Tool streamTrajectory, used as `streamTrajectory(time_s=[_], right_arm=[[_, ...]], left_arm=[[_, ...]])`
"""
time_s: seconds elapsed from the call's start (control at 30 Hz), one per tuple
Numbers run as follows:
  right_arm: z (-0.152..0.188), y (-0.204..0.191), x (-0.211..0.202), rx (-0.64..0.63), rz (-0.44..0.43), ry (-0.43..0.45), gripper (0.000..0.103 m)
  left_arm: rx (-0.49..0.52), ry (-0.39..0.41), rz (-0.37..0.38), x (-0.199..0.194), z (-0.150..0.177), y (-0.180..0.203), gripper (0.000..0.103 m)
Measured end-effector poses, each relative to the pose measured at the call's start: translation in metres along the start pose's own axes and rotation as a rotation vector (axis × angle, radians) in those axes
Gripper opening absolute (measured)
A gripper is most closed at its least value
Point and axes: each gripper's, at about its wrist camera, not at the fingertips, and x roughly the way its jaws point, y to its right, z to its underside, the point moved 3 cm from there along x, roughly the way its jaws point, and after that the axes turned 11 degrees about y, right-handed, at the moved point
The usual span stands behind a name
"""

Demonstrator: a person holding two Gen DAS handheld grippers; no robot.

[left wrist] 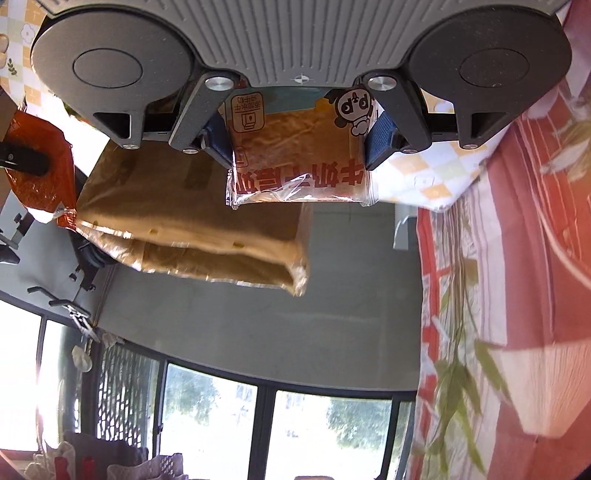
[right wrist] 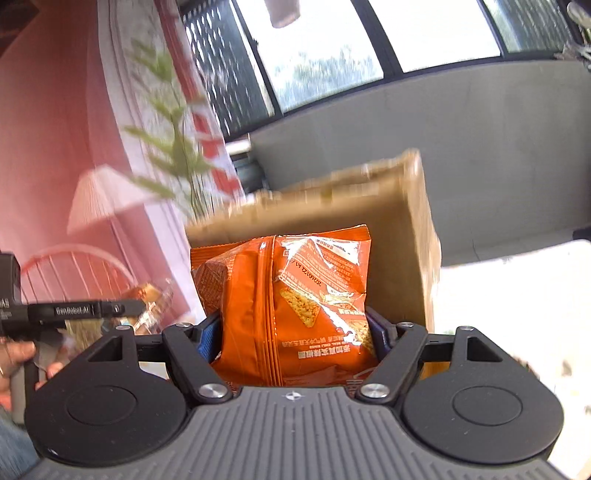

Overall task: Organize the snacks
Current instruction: 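Carry the bread packet and orange chip bag over the lined box with both grippers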

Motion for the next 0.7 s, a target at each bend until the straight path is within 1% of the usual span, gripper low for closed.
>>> streamTrajectory(time_s=[0.1,0.23,0.3,0.37,0.5,0.57,0.7], right_arm=[[-0.035,-0.001,0.012,-0.028,0.019,0.053,0.076],[-0.072,0.003,0.043,-0.109,0.082,0.089,0.076],[-0.085,0.007,0.065,-0.165,0.12,0.094,0.076],[-0.092,0.013,0.087,-0.207,0.162,0.086,0.076],[-0.088,0.02,0.126,-0.298,0.236,0.045,0.076],[-0.081,0.023,0.141,-0.305,0.259,0.025,0.076],[-0.066,0.025,0.165,-0.302,0.24,-0.036,0.076]], left_arm=[[0.027,0.063,0.041,0.013,-0.032,0.015,0.076],[0.046,0.116,0.096,0.045,-0.065,0.038,0.076],[0.056,0.121,0.107,0.066,-0.075,0.046,0.076],[0.054,0.089,0.105,0.093,-0.081,0.055,0.076],[0.067,0.054,0.078,0.143,-0.085,0.068,0.076],[0.063,0.033,0.069,0.164,-0.083,0.073,0.076],[0.055,-0.011,0.037,0.189,-0.073,0.075,0.076]])
